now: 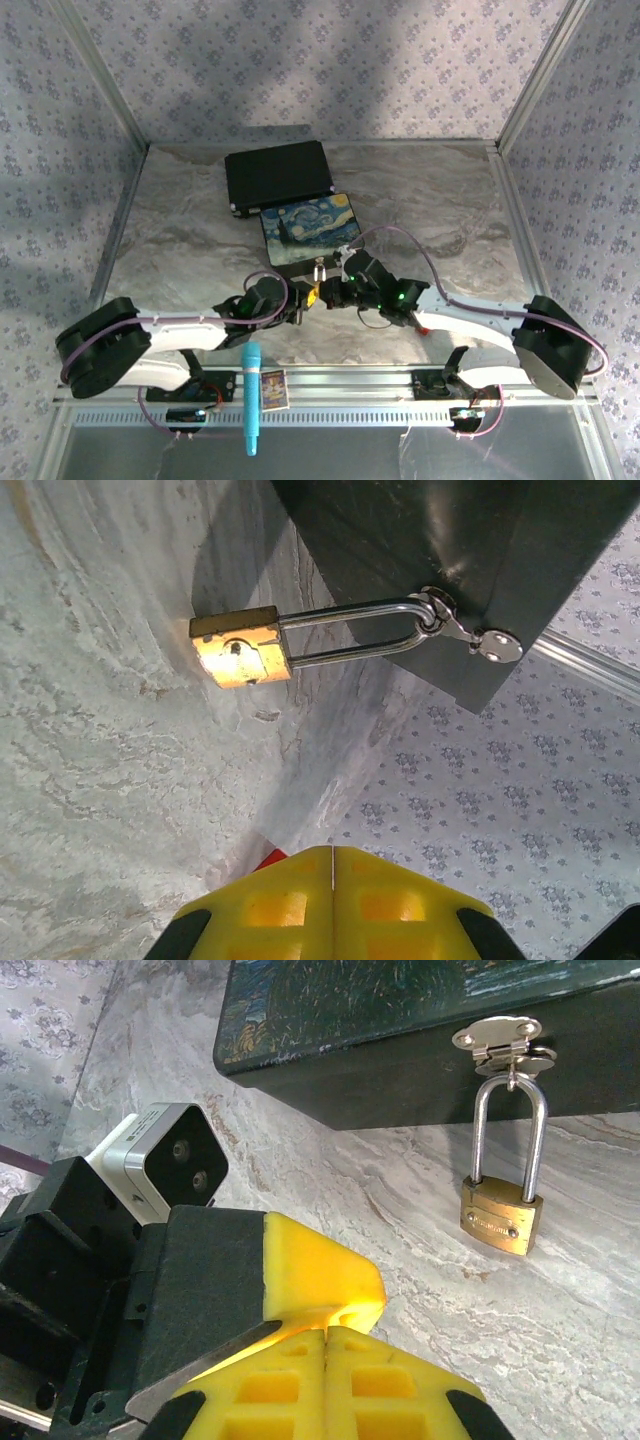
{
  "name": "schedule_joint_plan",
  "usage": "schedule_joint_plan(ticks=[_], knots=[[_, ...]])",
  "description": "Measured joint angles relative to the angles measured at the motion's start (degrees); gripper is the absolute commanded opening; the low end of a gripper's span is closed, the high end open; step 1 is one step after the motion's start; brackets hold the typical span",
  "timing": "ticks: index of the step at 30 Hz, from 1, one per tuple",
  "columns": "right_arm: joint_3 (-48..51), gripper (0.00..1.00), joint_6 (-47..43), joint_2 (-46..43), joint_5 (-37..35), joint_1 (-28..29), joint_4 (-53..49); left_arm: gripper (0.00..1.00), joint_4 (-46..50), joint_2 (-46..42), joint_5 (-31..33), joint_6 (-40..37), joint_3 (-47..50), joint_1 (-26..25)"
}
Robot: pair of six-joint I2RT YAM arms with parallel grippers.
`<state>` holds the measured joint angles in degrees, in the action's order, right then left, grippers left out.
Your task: Unlock a padlock with a key
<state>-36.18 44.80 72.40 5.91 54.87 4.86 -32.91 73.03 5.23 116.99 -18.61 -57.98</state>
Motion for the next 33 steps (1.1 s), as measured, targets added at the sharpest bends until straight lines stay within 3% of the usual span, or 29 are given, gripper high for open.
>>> schedule_joint_plan(ticks=[1,3,5,6,13,17,20,24,33], knots=[[0.0,0.02,0.0,0.0,0.2,0.0,0.1,0.0,0.3,-0.4,0.2,-0.4,0.0,0.0],[0.0,0.43,0.1,-0.1,0.7,-0.1,0.5,0.0,1.5,-1.7,0.5,-2.0,0.0,0.1],[0.2,0.64,0.0,-0.6,1.0,-0.8,0.7,0.0,3.0,-3.3,0.9,-5.0,0.0,0.1],[0.7,0.69,0.5,-1.3,1.5,-1.8,1.3,0.0,4.2,-4.5,1.4,-7.3,-0.1,0.2],[3.8,0.71,7.3,-4.6,10.1,-10.3,13.7,0.0,4.1,-11.1,5.6,-24.5,-0.1,2.1],[3.9,0.58,11.4,-3.4,15.1,-10.3,24.2,0.0,2.2,-15.1,6.3,-33.5,-0.1,2.7],[4.2,0.55,14.7,-1.4,17.9,-10.3,31.5,0.0,0.7,-17.9,6.4,-37.6,-0.1,3.0],[5.2,0.5,18.1,1.4,20.6,-10.3,39.0,0.0,-0.9,-19.3,6.4,-39.2,-0.6,3.7],[5.9,0.37,20.6,2.9,23.4,-9.4,44.7,0.0,-4.9,-19.0,6.4,-39.2,-0.7,5.4]])
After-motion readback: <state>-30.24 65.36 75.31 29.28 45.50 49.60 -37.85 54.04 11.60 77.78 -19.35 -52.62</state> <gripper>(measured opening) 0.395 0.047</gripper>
